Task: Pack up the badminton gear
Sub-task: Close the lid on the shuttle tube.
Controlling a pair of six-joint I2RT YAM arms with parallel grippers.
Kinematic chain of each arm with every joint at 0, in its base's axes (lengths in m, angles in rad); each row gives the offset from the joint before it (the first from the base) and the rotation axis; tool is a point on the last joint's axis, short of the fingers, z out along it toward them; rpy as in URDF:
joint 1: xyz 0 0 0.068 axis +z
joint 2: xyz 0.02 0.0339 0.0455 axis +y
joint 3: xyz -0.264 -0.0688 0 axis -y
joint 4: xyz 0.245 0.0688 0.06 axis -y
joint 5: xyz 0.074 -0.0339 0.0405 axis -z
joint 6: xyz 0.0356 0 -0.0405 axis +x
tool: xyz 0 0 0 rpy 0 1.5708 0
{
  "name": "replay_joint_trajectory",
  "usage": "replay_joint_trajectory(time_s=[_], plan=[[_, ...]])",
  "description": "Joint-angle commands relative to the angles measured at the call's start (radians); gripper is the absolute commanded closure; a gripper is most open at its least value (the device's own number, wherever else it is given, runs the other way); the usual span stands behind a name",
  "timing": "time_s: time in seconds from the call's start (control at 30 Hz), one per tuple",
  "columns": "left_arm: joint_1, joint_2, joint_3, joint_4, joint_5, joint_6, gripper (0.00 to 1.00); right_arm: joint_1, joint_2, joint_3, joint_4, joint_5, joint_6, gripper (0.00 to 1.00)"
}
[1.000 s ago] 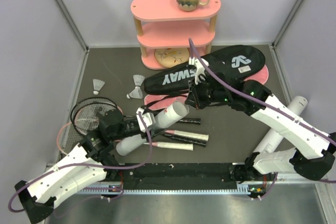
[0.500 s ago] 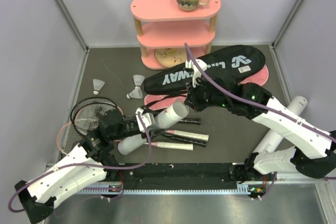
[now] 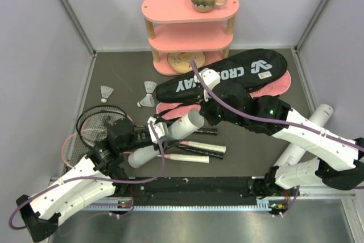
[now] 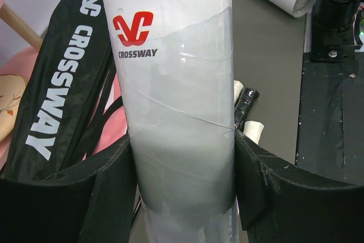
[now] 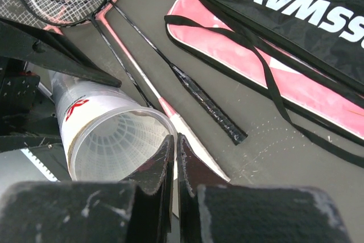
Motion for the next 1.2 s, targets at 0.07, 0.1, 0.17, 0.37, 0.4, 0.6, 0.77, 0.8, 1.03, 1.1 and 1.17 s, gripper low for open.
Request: replay_joint_trajectory(time_s=[0.07, 0.1, 0.17, 0.37, 0.4, 0.6, 0.77, 0.8, 1.03, 1.1, 1.17], plan=[[0.0, -0.022, 0.028, 0.097, 0.028, 0.0, 0.91, 0.02, -0.012, 0.041, -0.018, -0.082, -0.098, 1.0], [0.0, -0.019, 0.028, 0.097, 0.041, 0.0, 0.91, 0.02, -0.012, 0.046, -0.024, -0.108, -0.122, 1.0], [0.0, -0.024, 0.031, 0.096, 0.048, -0.005, 0.91, 0.02, 0.001, 0.056, -0.044, -0.134, -0.142, 1.0], [0.0, -0.036, 0.028, 0.12, 0.055, -0.016, 0.91, 0.02, 0.012, 0.056, -0.065, -0.165, -0.152, 1.0], [0.002, -0.041, 0.027, 0.12, 0.055, -0.02, 0.91, 0.02, 0.009, 0.053, -0.07, -0.168, -0.159, 1.0], [0.002, -0.039, 0.027, 0.153, 0.093, -0.039, 0.91, 0.02, 0.003, 0.068, -0.061, -0.164, -0.176, 0.93], [0.0, -0.039, 0.016, 0.165, 0.107, -0.052, 0.91, 0.019, 0.014, 0.102, -0.038, -0.141, -0.178, 0.74], [0.002, -0.041, 0.016, 0.165, 0.108, -0.052, 0.91, 0.022, 0.018, 0.114, -0.038, -0.137, -0.184, 0.72], [0.002, -0.041, 0.013, 0.149, 0.104, -0.039, 0.91, 0.02, 0.005, 0.147, -0.045, -0.121, -0.196, 0.68], [0.0, -0.035, 0.014, 0.148, 0.101, -0.042, 0.91, 0.02, 0.003, 0.164, -0.059, -0.108, -0.193, 0.64], [0.002, -0.027, 0.016, 0.148, 0.09, -0.046, 0.91, 0.02, 0.003, 0.173, -0.067, -0.108, -0.181, 0.62]])
